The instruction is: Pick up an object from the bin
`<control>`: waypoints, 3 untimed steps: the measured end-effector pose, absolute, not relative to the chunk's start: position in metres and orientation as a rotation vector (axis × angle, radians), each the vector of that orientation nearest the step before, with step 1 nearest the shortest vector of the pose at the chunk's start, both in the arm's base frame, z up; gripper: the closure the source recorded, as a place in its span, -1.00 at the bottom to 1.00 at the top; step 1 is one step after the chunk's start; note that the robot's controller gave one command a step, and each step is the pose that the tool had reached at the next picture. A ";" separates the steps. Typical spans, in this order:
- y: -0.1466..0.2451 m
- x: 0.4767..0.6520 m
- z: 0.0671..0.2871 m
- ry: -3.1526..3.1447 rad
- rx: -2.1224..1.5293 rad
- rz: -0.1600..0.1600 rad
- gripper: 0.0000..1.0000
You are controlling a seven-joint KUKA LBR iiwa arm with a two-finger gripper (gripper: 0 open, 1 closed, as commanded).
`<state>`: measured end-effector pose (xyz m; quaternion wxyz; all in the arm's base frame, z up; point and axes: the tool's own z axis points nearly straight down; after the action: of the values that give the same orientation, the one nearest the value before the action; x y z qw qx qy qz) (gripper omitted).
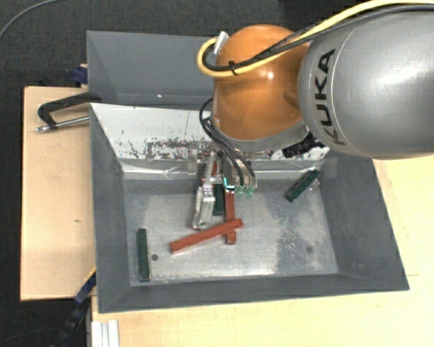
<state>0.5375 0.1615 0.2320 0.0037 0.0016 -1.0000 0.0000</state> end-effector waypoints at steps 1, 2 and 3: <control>0.094 0.532 0.103 -3.114 0.354 0.002 -1.00; 0.148 0.505 0.070 -3.081 0.599 -0.004 -1.00; 0.142 0.540 0.140 -3.051 0.805 -0.001 -1.00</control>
Offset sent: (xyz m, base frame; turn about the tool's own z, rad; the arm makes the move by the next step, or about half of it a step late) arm -0.0047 -0.0664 -0.1261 -0.2247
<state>0.5397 0.1416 0.1403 -0.0069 0.2553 -0.9668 -0.0004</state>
